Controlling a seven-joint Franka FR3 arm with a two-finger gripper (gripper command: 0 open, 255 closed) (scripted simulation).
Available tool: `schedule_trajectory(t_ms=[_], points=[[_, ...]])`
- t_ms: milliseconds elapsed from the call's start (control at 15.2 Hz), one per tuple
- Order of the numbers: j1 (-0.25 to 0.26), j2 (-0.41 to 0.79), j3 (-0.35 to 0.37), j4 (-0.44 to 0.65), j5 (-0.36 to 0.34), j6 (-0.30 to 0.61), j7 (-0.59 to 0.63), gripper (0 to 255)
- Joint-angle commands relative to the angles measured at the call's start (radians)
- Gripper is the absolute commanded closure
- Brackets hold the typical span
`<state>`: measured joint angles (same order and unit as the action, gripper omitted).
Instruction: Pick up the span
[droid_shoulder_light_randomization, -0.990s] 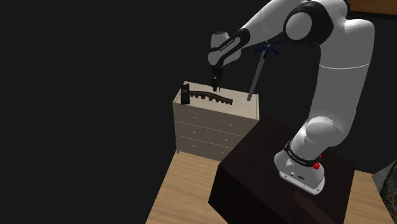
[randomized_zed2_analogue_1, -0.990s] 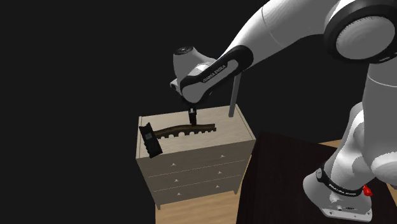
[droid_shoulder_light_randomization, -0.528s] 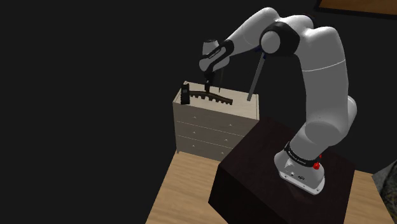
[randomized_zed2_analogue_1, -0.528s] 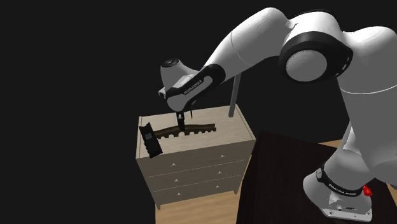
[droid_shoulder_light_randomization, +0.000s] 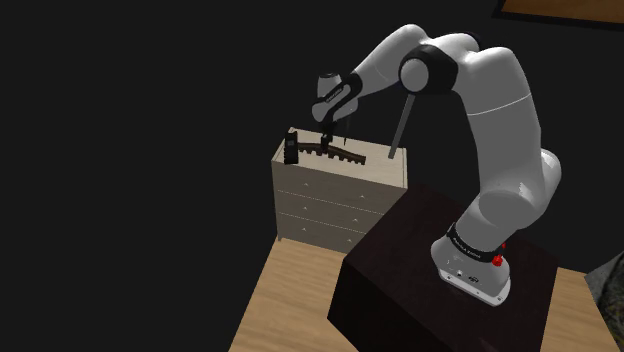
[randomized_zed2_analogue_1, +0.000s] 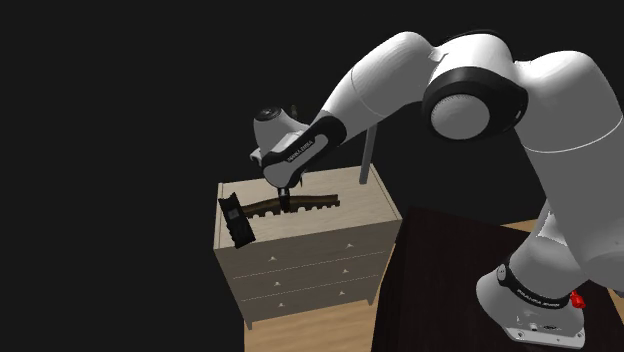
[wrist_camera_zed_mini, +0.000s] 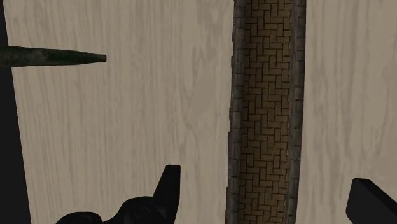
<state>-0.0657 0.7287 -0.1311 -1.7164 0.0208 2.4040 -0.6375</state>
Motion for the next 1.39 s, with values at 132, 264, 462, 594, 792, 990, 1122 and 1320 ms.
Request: schedule_trajectory(t_ms=[132, 264, 462, 594, 792, 990, 1122, 1320], points=[[-0.001, 0.006, 0.001, 0.002, 0.001, 0.005, -0.001, 255], [-0.001, 0.006, 0.001, 0.001, 0.001, 0.005, -0.001, 255], [-0.001, 0.006, 0.001, 0.001, 0.001, 0.005, -0.001, 255], [-0.001, 0.006, 0.001, 0.002, 0.001, 0.005, -0.001, 255], [0.001, -0.013, -0.001, -0.002, -0.001, -0.010, 0.000, 255], [0.003, -0.043, -0.004, -0.008, -0.004, -0.035, 0.000, 255], [0.005, -0.063, -0.005, -0.010, -0.005, -0.052, 0.000, 255], [0.007, -0.091, -0.008, -0.012, -0.008, -0.078, 0.000, 255]])
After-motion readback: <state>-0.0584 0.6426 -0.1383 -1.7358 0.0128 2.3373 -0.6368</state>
